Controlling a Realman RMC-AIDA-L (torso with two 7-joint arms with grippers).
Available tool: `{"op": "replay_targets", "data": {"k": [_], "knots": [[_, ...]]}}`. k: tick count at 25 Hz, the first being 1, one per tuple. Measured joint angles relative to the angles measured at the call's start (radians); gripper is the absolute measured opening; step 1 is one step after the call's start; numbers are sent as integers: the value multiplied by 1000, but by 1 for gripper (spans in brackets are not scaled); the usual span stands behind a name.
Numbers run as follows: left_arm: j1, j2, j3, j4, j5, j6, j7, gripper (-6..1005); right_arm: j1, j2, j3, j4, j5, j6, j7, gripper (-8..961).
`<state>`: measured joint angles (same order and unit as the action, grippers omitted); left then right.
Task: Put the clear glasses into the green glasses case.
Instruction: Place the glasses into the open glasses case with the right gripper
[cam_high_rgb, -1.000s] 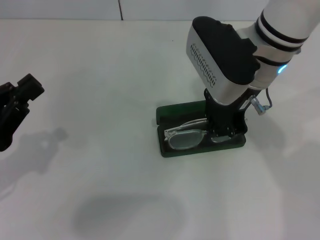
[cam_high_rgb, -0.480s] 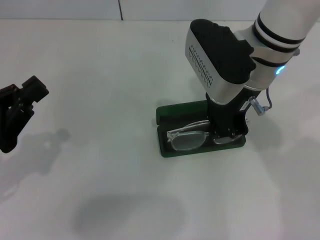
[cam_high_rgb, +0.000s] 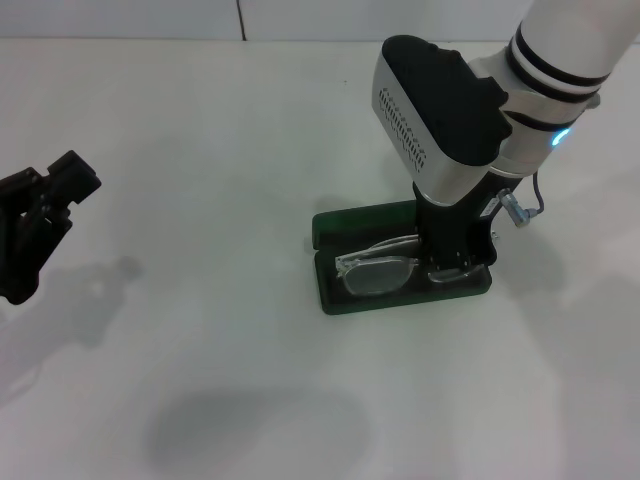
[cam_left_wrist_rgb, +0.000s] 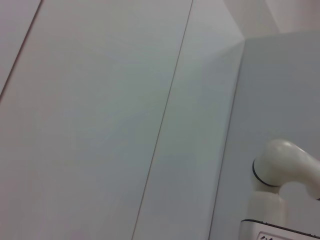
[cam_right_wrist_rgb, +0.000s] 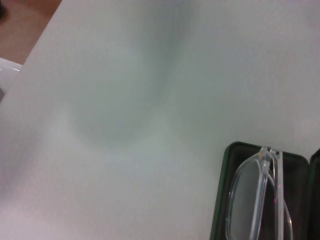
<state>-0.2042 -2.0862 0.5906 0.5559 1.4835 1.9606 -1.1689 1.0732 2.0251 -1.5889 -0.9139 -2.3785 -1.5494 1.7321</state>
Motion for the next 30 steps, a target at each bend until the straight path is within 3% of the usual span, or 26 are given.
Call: {"op": "replay_targets", "data": {"k": [30], "knots": [[2,0,0,-5,0,-3,2,88,13,3,9,59,-4,24,10,56]]}}
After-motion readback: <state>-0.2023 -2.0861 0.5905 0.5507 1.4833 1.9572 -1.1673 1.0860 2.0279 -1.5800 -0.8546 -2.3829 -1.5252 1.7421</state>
